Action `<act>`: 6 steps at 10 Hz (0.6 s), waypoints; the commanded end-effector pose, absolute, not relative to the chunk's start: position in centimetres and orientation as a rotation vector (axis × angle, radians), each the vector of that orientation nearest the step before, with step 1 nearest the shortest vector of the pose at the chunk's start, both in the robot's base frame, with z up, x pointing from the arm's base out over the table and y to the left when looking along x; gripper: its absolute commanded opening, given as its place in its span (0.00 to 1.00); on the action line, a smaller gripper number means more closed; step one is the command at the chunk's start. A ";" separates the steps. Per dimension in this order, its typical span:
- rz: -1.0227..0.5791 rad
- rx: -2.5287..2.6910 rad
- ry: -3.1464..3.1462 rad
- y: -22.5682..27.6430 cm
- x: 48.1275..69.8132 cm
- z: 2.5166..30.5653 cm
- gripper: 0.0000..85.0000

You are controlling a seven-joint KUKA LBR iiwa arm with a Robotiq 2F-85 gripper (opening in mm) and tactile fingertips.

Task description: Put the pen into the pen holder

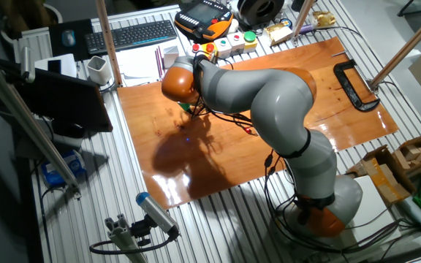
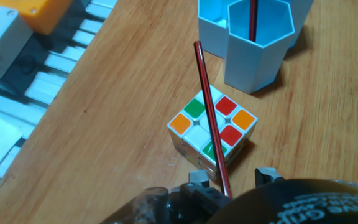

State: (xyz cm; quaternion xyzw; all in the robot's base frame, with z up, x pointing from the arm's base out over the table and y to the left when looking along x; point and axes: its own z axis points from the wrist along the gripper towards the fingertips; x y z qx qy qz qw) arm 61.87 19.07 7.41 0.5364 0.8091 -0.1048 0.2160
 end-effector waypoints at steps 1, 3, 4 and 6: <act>-0.291 1.485 2.244 19.0 61.9 7.3 0.53; -0.288 1.481 2.243 18.9 61.9 7.0 0.51; -0.288 1.479 2.244 18.9 61.9 7.0 0.50; -0.289 1.473 2.252 18.9 61.9 7.0 0.44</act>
